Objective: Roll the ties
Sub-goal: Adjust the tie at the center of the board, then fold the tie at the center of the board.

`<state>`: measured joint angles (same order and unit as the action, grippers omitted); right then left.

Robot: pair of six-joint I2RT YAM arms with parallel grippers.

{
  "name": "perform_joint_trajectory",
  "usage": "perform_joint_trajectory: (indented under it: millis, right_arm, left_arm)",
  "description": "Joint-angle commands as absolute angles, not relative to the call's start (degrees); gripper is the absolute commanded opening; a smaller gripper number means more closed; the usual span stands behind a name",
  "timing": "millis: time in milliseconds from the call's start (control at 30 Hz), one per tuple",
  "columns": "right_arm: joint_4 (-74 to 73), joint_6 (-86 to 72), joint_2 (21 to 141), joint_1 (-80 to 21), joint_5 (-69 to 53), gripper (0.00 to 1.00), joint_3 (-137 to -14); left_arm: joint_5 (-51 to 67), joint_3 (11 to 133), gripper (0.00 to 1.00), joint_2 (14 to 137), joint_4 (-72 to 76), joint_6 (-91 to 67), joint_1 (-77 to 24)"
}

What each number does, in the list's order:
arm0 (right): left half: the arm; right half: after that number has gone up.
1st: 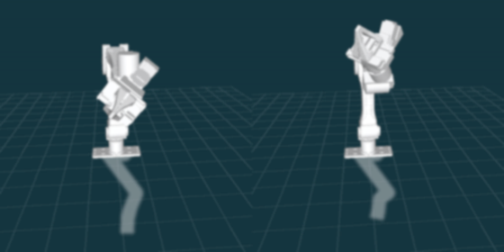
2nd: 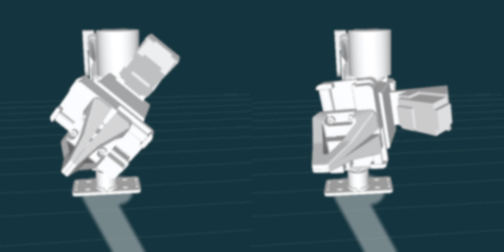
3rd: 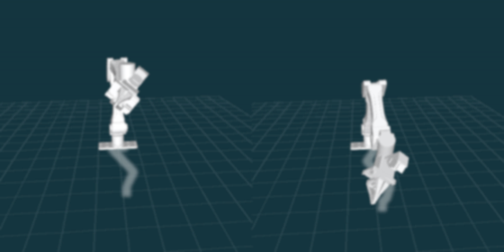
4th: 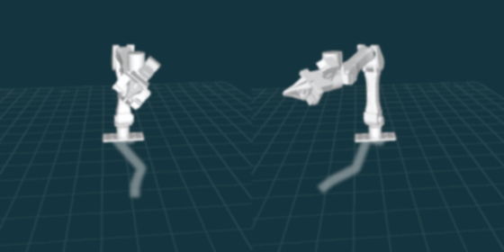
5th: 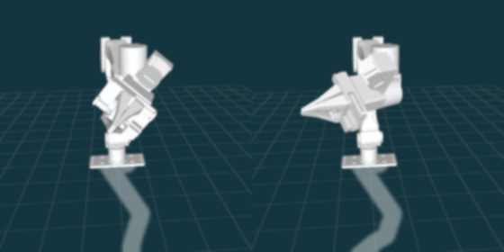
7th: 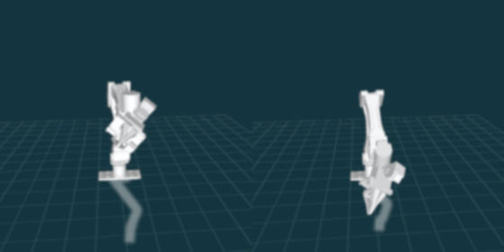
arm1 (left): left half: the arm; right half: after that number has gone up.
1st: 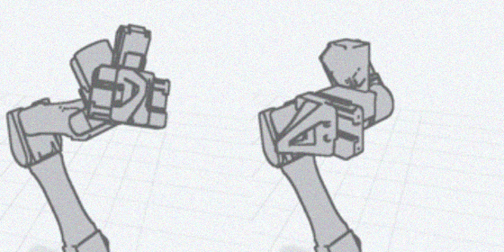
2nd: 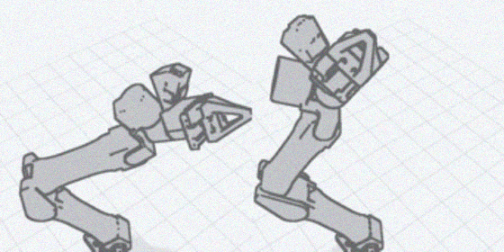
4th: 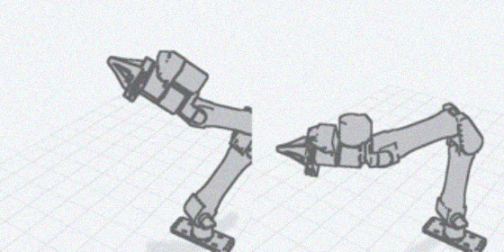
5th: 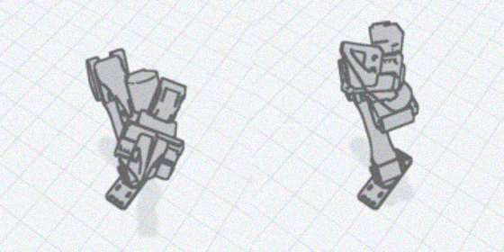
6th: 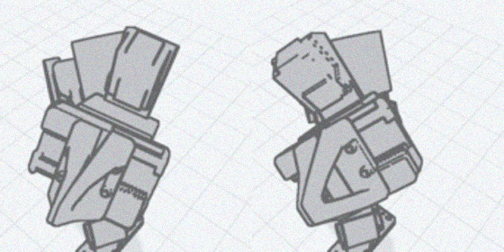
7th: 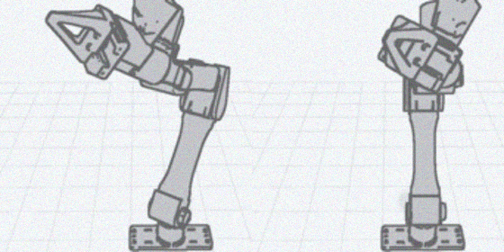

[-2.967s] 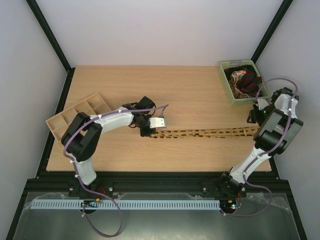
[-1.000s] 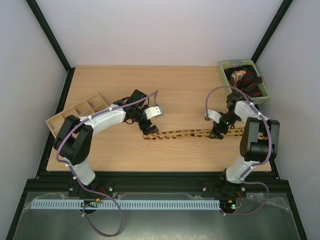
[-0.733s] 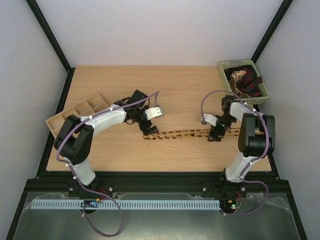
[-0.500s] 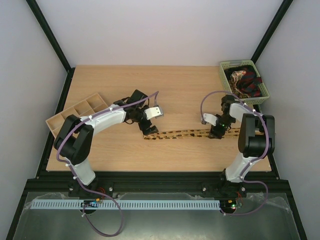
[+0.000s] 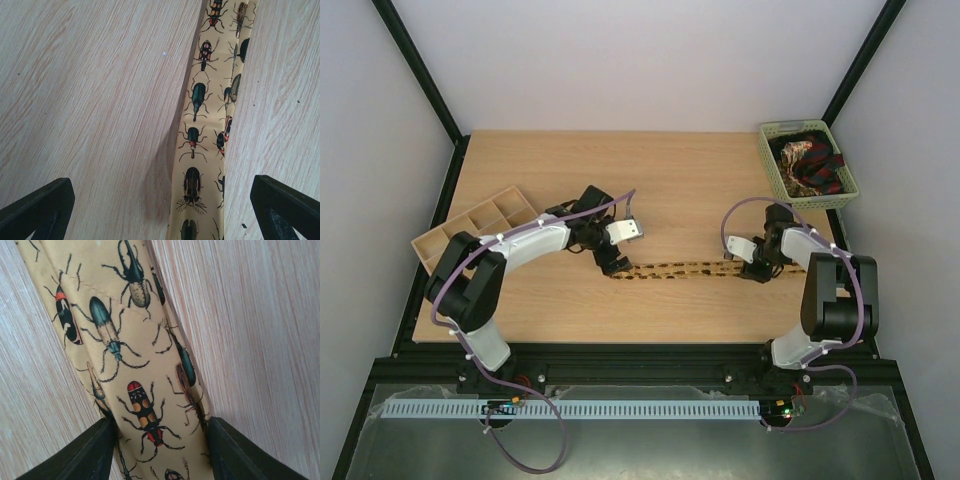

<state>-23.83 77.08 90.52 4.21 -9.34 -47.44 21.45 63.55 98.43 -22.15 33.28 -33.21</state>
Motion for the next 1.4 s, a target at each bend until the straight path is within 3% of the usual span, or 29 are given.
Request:
perform_joint_trajectory:
  millis: [0, 100, 167, 367, 567, 700, 833, 1033, 1367]
  right_arm:
    - [-23.13, 78.64, 88.81, 3.96, -7.48, 0.51, -43.45]
    - [-22.70, 78.39, 87.88, 3.87, -7.58, 0.43, -42.99]
    - [-23.01, 78.21, 87.27, 3.88, -8.13, 0.44, -43.17]
    - [-29.64, 75.33, 87.13, 3.87, -10.68, 0.75, -48.98]
    - [-43.44, 66.61, 89.78, 3.87, -20.25, 0.93, -62.39]
    - [-45.12, 49.91, 93.56, 3.64, -29.90, 0.98, -70.11]
    - [-52.41, 39.64, 99.81, 1.29, -40.03, 0.79, -78.30]
    - [-37.33, 15.13, 99.83, -7.26, -46.90, 0.69, -73.91]
    - [-24.02, -4.09, 108.02, -17.44, -51.76, 0.47, -68.80]
  left_arm:
    - [21.00, 62.38, 0.99, 96.66, -21.27, 33.75, -33.30]
    - [20.88, 62.25, 0.99, 96.63, -21.50, 33.98, -33.29]
    - [20.92, 62.31, 0.99, 96.59, -21.63, 34.08, -33.31]
    - [21.66, 62.68, 0.98, 96.84, -23.45, 35.36, -33.33]
    - [23.40, 61.70, 0.98, 96.08, -23.66, 35.46, -33.26]
    - [27.26, 58.66, 0.96, 94.38, -21.32, 35.65, -31.18]
    - [30.97, 53.26, 0.93, 91.21, -18.12, 38.27, -27.28]
    - [31.17, 48.19, 0.89, 90.85, -16.82, 45.37, -25.17]
    - [31.13, 44.50, 0.82, 88.79, -14.45, 48.87, -25.12]
